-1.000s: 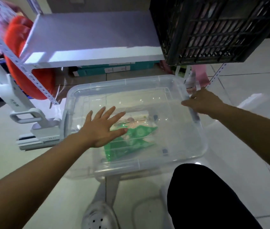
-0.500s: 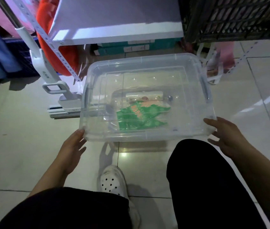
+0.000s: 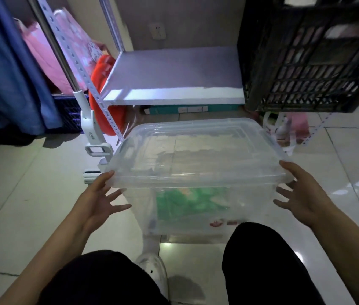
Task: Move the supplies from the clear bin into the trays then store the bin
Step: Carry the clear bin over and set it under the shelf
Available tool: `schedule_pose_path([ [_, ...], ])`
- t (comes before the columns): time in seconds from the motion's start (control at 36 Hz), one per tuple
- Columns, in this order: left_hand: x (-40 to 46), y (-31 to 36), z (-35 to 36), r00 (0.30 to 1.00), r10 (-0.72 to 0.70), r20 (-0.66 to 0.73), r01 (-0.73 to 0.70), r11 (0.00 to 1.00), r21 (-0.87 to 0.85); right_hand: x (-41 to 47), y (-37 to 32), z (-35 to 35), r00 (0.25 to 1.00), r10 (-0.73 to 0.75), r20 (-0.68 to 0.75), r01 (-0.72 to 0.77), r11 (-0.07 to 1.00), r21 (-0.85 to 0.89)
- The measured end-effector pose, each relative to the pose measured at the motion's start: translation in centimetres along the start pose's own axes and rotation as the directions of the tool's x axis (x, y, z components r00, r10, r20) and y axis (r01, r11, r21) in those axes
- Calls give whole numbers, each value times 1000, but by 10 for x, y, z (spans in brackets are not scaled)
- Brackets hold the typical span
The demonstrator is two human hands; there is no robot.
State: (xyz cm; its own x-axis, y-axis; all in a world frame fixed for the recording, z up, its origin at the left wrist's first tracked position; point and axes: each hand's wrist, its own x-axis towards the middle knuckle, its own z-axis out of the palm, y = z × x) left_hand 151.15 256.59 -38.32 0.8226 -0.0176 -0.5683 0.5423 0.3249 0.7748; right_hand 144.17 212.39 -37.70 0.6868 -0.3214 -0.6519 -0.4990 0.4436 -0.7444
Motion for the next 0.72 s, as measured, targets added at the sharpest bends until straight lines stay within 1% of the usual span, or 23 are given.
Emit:
schedule_pose_path([
  [0.11, -16, 31, -4, 998, 54, -45, -54, 999, 7, -16, -17, 13, 1000, -17, 25, 17, 1000, 0],
  [0.17, -24, 45, -6, 995, 91, -40, -91, 996, 8, -23, -25, 21, 998, -22, 59, 22, 1000, 15],
  [0.39, -43, 99, -1, 976, 215, -18, -216, 976, -41, -49, -71, 52, 962, -222, 157, 209, 973, 94],
  [0.56, -30, 138, 18, 952, 307, 10, -304, 946, -109, -56, -120, 75, 919, -341, 200, 325, 939, 110],
  [0.72, 5, 184, 48, 943, 331, 38, -322, 935, -149, -41, -166, 93, 894, -384, 231, 367, 923, 114],
])
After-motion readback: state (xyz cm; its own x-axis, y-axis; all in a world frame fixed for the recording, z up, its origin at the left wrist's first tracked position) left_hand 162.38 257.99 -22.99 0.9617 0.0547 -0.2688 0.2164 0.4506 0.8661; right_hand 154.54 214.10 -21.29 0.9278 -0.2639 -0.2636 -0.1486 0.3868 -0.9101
